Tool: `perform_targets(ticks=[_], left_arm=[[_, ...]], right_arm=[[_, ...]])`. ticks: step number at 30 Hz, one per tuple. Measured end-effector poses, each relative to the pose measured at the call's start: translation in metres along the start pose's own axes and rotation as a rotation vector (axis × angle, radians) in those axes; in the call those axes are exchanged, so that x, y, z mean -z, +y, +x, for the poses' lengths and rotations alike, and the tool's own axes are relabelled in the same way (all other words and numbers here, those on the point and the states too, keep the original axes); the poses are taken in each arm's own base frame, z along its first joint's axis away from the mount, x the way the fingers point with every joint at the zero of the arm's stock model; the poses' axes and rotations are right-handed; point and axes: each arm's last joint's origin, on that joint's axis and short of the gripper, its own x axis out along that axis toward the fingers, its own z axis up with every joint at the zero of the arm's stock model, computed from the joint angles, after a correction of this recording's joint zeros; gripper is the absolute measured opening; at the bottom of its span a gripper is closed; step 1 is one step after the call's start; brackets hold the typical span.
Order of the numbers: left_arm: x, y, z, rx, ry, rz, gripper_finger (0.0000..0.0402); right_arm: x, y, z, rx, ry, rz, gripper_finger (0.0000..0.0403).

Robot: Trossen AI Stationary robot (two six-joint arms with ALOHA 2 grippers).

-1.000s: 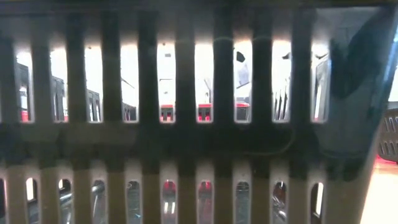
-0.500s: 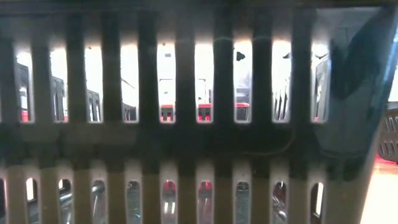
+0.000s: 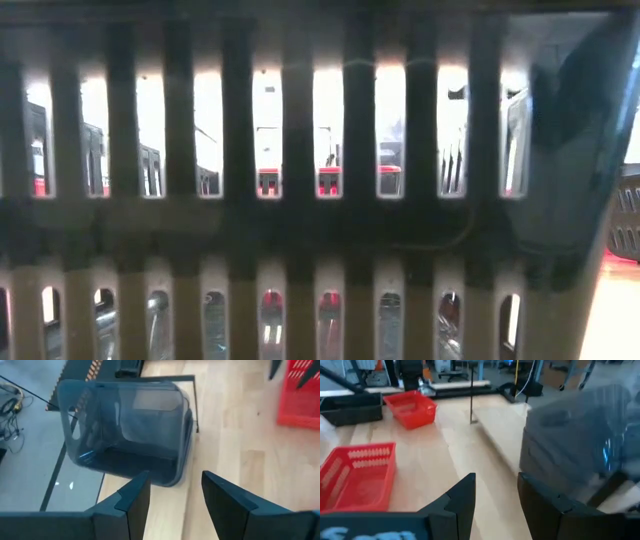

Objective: Stack baskets on shelf by color
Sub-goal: Stack the transparent black bin on top of the transparent black bin on the shelf

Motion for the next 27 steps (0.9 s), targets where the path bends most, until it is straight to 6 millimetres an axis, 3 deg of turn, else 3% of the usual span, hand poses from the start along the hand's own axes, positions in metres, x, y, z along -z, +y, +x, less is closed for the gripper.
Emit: perform_targets(ticks=[4,10,17,21,27], left_arm=[[0.025,-0.009,-0.02,-0.013,-0.142,-0.008,0.0181],[0.107,-0.026,-0.027,-0.025,-0.316,-0.092,0.0182],[0.196,-0.077,-0.024,0.076,-0.541,-0.129,0.0182],[0.23,-0.098,-0.018,0.096,-0.667,-0.16,0.0182],[0.265,-0.106,-0.003,0.103,-0.605,-0.238,0.0182]], right_arm=[[-0.01,0.0,0.009,-0.022,-0.036,-0.012,0.0139],[-0.045,-0.003,0.024,-0.045,0.008,-0.033,0.0148],[-0.111,-0.02,0.05,0.036,0.143,-0.133,0.016],[-0.154,-0.037,0.067,0.031,0.215,-0.183,0.0162],[-0.204,-0.067,0.096,-0.027,0.403,-0.211,0.0163]])
